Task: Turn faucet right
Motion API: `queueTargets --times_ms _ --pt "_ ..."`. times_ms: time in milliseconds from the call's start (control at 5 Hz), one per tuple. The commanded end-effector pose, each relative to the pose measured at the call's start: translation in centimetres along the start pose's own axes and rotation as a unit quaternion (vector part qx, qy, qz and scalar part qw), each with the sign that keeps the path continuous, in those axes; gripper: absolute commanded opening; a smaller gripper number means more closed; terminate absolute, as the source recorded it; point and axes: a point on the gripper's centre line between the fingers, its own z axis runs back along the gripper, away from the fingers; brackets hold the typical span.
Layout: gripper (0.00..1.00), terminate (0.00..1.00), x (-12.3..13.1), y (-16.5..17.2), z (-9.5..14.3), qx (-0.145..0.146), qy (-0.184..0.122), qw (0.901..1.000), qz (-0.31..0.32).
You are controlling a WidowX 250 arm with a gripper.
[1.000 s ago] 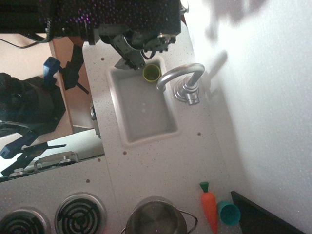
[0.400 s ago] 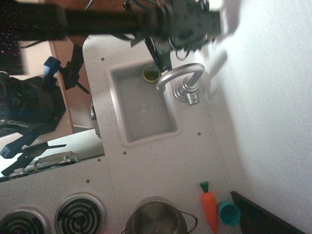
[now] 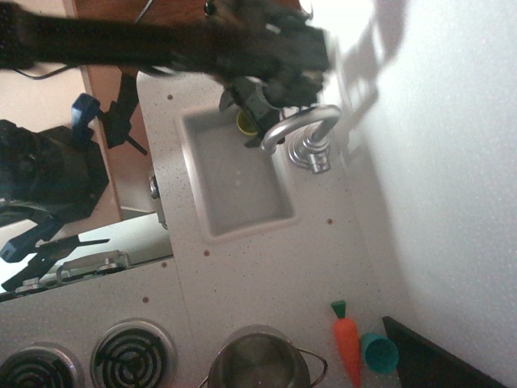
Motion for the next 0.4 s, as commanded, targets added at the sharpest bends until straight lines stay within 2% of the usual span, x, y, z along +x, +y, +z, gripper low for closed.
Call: queueTargets --times_ms 0,200 --pt "1.00 0.00 -4.0 -2.6 8.8 -0.156 -0.182 0.9676 -0.078" --pt "1.00 0.00 -4.5 -4.6 9.0 -0.150 -0.180 0.9679 -0.092"
